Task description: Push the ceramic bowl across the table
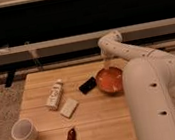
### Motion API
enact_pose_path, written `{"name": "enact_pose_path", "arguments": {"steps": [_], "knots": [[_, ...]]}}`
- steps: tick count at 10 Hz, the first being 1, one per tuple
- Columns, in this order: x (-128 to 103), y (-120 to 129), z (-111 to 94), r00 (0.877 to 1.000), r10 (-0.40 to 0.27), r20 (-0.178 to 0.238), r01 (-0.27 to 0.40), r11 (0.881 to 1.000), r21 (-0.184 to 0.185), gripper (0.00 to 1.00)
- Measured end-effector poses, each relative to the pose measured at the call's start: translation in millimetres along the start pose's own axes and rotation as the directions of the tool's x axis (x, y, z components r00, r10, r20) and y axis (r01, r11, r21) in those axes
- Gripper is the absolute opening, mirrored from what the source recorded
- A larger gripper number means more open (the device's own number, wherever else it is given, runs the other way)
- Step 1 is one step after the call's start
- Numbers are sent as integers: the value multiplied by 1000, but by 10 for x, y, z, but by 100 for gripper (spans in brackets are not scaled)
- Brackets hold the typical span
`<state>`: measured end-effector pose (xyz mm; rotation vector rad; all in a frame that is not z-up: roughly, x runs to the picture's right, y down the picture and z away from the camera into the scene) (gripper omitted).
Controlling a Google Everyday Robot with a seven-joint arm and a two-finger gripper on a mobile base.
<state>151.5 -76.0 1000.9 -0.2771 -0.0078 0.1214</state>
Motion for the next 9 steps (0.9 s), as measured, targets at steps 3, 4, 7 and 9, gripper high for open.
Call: {"name": "enact_pose_path", "arguments": {"steps": [3,4,7,9], "knots": [[-60,4,-132,996,-58,-73,55,998,-36,80],[-91,61,-216,993,-72,-98,66,996,-63,80],[19,355,-512,988,-84,-132,60,982,-178,80],[228,462,-592,989,-63,-133,27,966,-257,80]]}}
